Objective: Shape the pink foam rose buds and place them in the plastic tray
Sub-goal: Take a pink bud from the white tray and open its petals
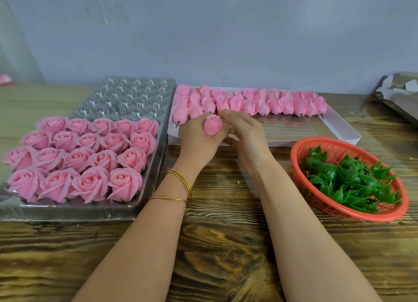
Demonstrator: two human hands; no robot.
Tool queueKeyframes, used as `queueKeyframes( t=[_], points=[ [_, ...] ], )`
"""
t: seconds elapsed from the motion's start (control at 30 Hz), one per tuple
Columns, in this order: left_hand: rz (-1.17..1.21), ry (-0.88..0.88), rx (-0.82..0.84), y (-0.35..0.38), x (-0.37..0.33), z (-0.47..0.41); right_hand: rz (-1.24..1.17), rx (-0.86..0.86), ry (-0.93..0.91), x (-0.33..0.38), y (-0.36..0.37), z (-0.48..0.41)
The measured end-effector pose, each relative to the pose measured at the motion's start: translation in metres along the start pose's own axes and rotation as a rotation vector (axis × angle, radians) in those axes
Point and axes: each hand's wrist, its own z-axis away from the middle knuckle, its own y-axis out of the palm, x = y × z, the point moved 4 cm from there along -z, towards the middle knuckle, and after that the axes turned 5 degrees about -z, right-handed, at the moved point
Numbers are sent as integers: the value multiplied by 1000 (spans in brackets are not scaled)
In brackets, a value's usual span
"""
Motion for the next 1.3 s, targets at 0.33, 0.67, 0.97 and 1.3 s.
queueKeyframes(
  t=[0.33, 0.67, 0.97, 1.3],
  points=[
    [-3, 70, 55, 3, -2, 3, 94, 10, -11, -5, 2, 1],
    [-23, 113, 65, 2, -4, 3, 120, 13, 9, -8, 4, 1],
    [-56, 132, 61, 5, -3, 4, 132, -9, 4, -8, 1, 0],
    [75, -18, -88, 0, 5, 0, 36, 1, 31, -12, -1, -4]
  ],
)
